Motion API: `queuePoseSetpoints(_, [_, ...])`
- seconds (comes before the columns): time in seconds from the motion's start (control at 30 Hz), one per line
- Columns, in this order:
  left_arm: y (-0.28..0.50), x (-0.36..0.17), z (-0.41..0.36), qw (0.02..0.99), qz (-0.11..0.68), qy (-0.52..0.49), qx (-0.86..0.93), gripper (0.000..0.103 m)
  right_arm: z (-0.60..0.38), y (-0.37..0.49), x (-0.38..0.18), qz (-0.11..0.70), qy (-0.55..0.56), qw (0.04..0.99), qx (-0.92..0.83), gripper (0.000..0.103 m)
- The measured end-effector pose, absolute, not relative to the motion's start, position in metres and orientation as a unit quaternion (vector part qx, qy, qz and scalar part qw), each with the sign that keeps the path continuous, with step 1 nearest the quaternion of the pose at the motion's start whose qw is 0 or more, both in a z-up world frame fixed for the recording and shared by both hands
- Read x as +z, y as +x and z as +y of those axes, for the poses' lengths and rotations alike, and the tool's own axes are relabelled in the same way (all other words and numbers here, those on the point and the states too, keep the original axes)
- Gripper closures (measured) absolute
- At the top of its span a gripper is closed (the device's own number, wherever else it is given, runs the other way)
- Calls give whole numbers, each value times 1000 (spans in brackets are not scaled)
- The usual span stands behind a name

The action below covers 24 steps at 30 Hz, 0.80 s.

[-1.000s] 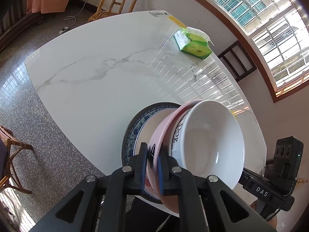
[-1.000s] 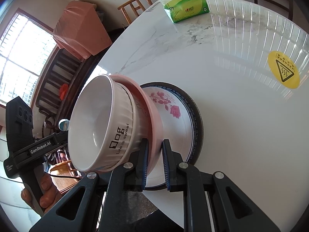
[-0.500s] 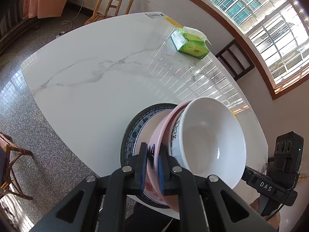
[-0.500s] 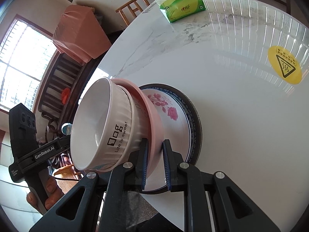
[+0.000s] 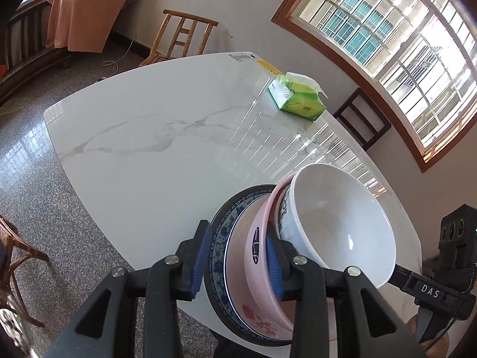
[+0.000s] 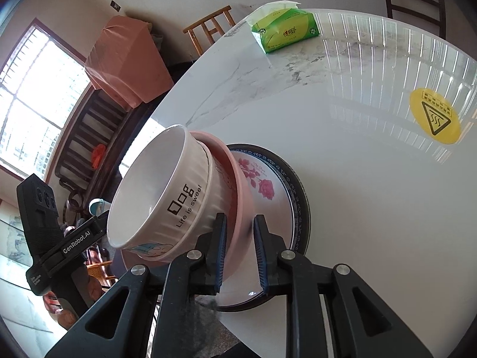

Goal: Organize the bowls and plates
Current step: 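Open both grippers to release the pink bowl onto the plates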

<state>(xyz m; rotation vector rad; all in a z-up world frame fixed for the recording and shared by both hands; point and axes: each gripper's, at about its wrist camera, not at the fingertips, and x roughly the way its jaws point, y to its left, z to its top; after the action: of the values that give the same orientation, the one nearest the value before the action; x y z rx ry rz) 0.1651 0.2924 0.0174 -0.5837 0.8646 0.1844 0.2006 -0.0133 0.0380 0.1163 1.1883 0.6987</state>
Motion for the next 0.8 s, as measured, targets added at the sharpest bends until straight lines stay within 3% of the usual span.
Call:
queuePoseSetpoints(0.6, [152,13,279,921,301,-219,118,67,-12,193,42,488,22,815,312,73])
queuePoseSetpoints(0.7, [142,17,281,931,263,-219,125,56,-16,192,44,472,27,824,311,71])
queuePoseSetpoints(0.8, [139,21,282,934,252,-211,138,54,-20,189,44,463,38,829,311,68])
